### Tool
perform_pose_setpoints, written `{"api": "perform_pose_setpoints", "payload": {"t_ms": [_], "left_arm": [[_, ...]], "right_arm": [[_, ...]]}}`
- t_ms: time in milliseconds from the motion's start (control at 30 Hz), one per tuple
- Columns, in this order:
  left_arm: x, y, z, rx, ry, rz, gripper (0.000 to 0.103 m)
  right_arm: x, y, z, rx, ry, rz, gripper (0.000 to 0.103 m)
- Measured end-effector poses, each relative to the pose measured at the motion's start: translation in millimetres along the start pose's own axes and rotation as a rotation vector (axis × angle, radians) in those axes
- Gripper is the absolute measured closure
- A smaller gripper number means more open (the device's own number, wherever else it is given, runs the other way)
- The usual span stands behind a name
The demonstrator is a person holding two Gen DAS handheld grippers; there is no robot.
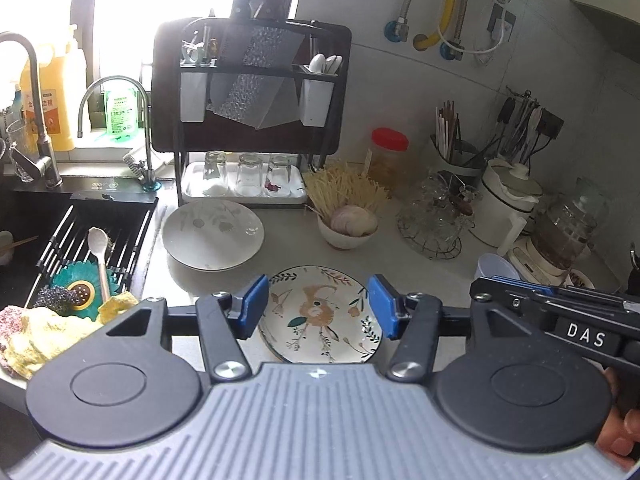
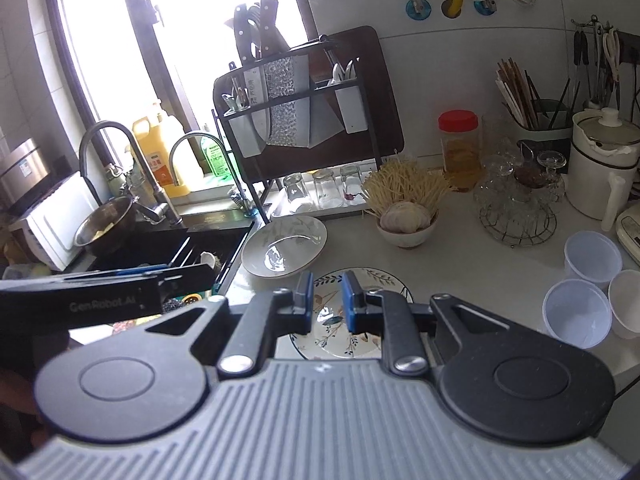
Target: Organize plates and bowls
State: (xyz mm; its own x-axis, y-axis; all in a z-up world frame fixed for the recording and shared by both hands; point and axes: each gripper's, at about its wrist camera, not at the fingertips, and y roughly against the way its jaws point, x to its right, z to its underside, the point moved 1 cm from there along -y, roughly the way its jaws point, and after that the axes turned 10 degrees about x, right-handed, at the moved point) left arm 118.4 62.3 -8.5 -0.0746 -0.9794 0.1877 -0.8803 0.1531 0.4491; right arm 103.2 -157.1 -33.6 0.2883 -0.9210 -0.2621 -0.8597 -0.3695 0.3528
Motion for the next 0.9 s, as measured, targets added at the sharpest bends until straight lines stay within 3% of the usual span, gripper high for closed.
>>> {"api": "perform_pose_setpoints", "payload": {"t_ms": [367,900], "left_arm": [[53.8,-32.1,8.4,-0.018,0.010,-0.036,0.041],[65.5,-34.7,45.4,-0.069,0.086,-0.164,0.041]], "right_arm": [[58.5,0.9,1.2,-0.019,0.000,-0.023,0.084],[82.9,-17.7,21.1,-0.115,0.037,-0.137,0.084]]}}
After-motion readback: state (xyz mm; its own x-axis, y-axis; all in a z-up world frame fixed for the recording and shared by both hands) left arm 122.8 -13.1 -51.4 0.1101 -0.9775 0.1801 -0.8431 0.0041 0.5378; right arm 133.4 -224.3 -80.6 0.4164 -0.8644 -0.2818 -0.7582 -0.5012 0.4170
